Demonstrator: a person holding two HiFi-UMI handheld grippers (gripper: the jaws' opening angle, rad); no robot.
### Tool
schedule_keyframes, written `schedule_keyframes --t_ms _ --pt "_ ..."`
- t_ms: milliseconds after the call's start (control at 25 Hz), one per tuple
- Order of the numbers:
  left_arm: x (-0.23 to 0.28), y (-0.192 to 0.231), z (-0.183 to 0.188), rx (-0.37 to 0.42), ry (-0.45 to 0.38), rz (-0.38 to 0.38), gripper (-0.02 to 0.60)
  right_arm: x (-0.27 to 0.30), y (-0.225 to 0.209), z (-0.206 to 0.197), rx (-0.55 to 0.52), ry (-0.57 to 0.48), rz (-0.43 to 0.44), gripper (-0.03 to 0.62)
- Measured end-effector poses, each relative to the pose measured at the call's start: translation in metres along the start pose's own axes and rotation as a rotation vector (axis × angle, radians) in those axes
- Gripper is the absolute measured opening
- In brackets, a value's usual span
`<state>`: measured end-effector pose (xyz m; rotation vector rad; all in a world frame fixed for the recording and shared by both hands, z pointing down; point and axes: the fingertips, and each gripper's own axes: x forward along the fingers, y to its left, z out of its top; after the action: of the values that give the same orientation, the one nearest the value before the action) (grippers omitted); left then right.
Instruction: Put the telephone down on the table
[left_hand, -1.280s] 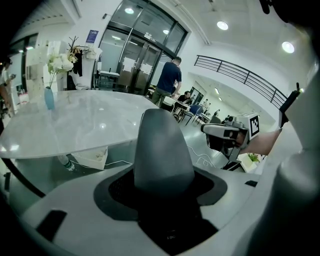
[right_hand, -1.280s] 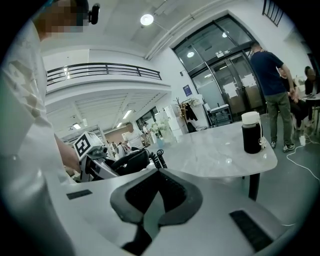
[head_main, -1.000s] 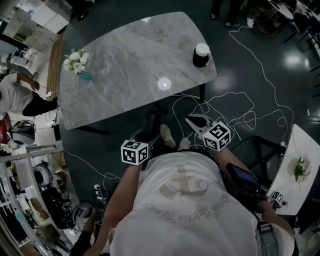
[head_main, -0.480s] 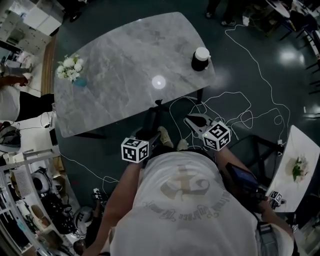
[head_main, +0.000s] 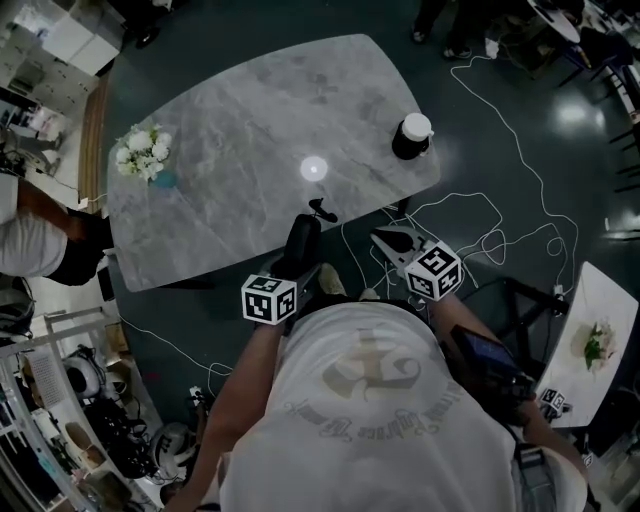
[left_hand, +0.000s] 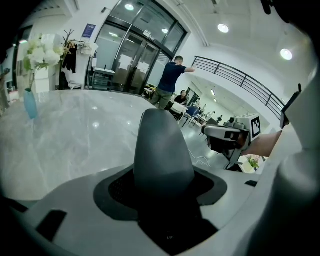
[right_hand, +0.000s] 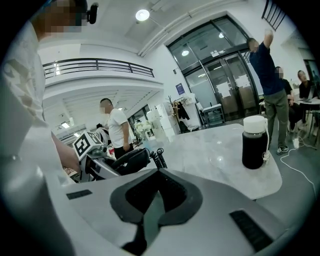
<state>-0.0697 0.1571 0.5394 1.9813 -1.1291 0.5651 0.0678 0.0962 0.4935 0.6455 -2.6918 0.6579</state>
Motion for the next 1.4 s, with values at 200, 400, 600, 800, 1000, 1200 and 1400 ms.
schedule_keyframes --t_ms 200,400,600,800,1000,1200,1400 --pt "0.003 0.020 0.014 0.002 -0.006 -0.018 0.288 0.018 -0.006 0.012 -0.001 0.009 -0.022 0.015" --pt "0.001 0.041 0.027 0.002 -0.015 -0.019 0.288 0.038 -0.010 0.028 -0.016 0.010 -0.035 0.015" --pt "-0.001 0.059 0.038 0.004 -0.026 -0.015 0.288 0.057 -0.014 0.041 -0.027 0.008 -0.041 0.015" --pt "-0.008 0.076 0.047 -0.003 -0.042 -0.006 0.288 0.077 -0.015 0.052 -0.038 0.013 -0.036 0.015" --pt "-0.015 0.094 0.048 -0.021 -0.046 0.015 0.288 0.094 -0.012 0.062 -0.049 0.014 -0.022 0.015" --pt "-0.018 0.104 0.049 -0.046 -0.051 0.031 0.288 0.104 -0.011 0.059 -0.041 0.040 -0.001 0.015" --pt "-0.012 0.111 0.048 -0.074 -0.044 0.057 0.288 0.116 -0.018 0.051 -0.029 0.073 0.035 0.015"
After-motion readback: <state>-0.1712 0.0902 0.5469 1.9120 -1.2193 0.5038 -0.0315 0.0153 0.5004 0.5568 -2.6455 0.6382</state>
